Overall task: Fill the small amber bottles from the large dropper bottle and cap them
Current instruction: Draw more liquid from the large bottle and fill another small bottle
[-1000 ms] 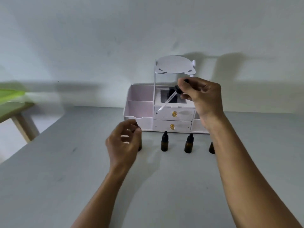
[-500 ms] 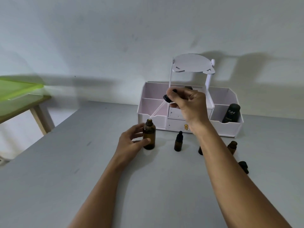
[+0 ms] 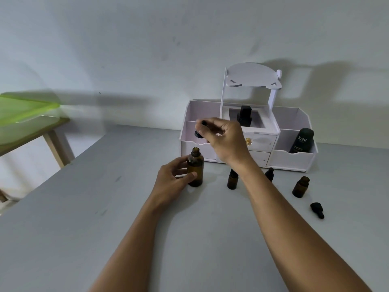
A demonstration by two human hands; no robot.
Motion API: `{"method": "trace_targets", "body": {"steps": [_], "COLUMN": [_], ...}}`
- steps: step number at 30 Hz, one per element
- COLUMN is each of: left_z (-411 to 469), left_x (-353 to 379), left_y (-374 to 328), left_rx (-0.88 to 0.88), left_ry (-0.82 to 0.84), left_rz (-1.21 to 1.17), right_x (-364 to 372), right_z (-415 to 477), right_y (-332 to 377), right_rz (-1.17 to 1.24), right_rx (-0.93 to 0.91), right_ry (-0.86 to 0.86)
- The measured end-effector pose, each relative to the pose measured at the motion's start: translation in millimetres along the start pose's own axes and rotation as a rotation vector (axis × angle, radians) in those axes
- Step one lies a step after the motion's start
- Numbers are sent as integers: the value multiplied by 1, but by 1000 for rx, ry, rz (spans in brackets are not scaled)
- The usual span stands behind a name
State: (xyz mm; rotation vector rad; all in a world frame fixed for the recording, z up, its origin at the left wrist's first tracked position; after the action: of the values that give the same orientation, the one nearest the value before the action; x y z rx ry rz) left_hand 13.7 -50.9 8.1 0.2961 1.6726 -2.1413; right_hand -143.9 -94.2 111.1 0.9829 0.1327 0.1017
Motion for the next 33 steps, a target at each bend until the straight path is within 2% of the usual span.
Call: {"method": "trace_targets", "body": {"steps": [7,26,33], "left_z": [2,1,0], "left_x": [0,0,-1], "left_y": [1,3,3], "left_rx": [2,7,15], "left_ry": [9,6,8], "left_rz": [8,16,24], "right_x": [7,12,12], "right_z": [-7,-9,-8], "right_y": [-29,-28,-27], "right_rz": [-151,-193,-199], "right_rx": [105,71,72], "right_ry": [134,27,40]}}
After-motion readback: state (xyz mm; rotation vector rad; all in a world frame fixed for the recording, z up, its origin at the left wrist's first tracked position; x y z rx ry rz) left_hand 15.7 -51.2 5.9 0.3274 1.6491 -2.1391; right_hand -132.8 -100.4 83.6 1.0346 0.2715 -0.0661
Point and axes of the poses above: each hand's wrist, its own z-axis towards the middle knuckle, its own x-axis out of the palm, y = z × x, the point moved 4 cm from there along z, towards the middle knuckle, and after that the axes turned 12 degrees about z, right-handed, at the moved point
